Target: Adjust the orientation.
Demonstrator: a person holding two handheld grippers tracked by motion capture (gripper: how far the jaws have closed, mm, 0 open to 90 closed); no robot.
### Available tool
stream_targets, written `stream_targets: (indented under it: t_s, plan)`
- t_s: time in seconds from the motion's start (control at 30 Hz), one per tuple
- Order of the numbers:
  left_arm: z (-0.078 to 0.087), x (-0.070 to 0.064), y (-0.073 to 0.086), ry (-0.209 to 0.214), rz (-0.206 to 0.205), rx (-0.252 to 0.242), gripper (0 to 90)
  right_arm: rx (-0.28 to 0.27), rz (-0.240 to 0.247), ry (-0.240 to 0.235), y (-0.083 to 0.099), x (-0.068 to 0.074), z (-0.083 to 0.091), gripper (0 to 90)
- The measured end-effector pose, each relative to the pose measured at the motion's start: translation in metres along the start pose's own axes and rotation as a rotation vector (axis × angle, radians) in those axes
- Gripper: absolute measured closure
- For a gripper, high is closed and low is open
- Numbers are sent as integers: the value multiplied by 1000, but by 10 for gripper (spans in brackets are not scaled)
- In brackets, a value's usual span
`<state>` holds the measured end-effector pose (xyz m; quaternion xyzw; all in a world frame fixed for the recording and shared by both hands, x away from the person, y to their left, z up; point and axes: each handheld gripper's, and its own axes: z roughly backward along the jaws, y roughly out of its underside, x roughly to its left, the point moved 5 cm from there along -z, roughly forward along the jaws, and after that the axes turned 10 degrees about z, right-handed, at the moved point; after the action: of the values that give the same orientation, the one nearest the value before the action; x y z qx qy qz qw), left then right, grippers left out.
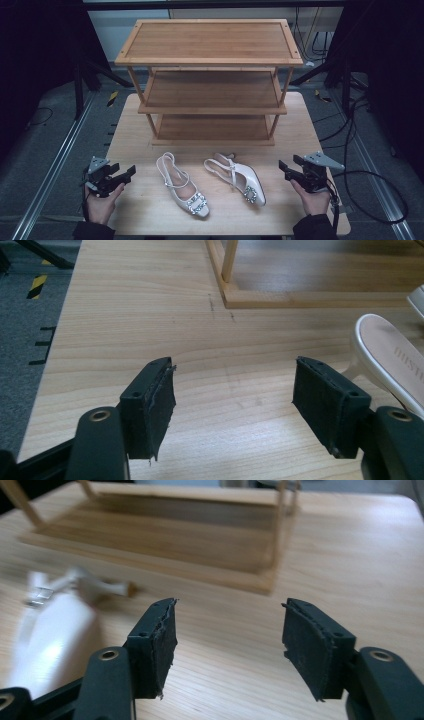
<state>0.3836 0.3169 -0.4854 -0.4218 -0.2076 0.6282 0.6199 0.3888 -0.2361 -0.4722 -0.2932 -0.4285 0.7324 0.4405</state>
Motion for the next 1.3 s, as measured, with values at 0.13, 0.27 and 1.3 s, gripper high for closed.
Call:
stream_targets:
  t_s: [0.13,0.27,1.3]
  plan:
    - [-4,4,2,-11,21,-3,336,-24,16,-65,-8,15,-1,441]
    - [-3,6,5,-18,10,-8,346,-22,42,-122,-12,34,0,523]
    - [-14,2,6,-49,-75,9,368,59,199,-241,-18,96,-40,900]
